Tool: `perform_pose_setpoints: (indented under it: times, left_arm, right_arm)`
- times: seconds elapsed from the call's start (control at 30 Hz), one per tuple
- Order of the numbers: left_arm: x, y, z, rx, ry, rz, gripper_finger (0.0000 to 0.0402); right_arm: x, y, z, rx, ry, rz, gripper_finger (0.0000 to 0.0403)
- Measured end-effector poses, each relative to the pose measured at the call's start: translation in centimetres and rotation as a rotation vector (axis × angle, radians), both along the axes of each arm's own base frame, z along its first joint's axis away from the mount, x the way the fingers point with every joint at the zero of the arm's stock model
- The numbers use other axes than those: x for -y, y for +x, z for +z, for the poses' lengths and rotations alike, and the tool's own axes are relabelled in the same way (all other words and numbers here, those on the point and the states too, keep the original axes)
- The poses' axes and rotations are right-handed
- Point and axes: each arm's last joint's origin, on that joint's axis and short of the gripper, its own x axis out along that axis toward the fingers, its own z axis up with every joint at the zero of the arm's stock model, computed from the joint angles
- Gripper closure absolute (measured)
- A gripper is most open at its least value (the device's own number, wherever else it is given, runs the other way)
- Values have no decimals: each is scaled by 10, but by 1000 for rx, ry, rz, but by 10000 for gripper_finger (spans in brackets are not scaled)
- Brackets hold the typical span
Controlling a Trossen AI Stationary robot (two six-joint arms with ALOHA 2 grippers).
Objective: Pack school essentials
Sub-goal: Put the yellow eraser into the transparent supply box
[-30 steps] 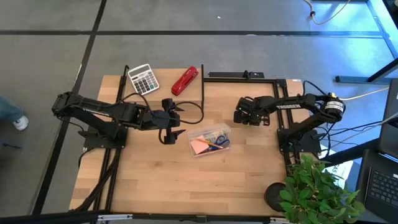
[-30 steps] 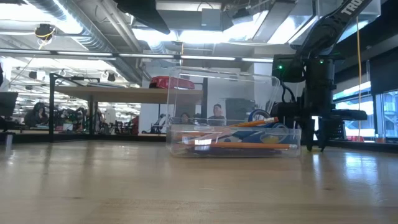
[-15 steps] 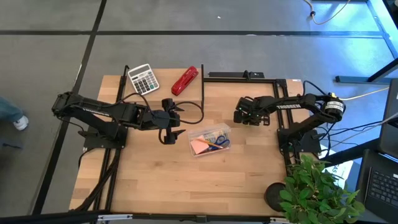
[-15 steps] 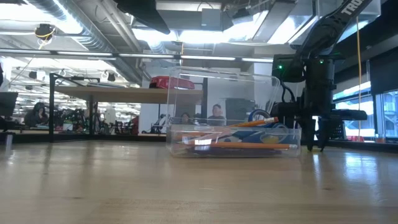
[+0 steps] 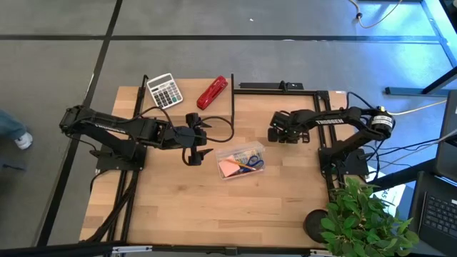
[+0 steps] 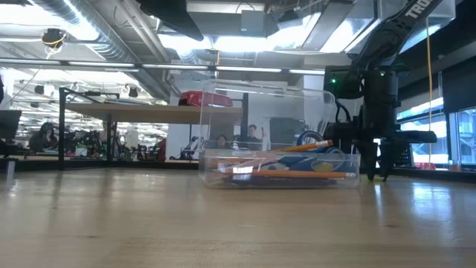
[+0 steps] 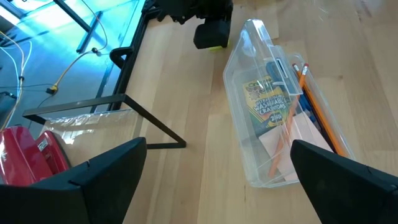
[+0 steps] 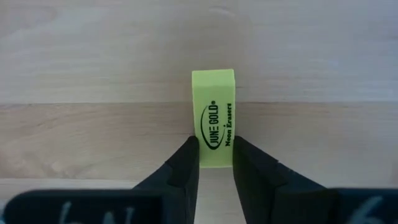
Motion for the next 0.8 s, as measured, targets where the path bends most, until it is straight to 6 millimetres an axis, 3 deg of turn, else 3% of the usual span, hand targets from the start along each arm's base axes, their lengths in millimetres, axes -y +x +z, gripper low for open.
perform_pose_setpoints:
  times: [0.33, 0.8]
  left_arm:
    - [0, 0, 0, 0, 0, 0, 8]
    - [0, 0, 0, 1, 0, 0, 8]
  right_arm:
    - [3, 10, 11, 15, -41, 64, 314]
    - [-22, 17, 19, 62, 2, 170, 314]
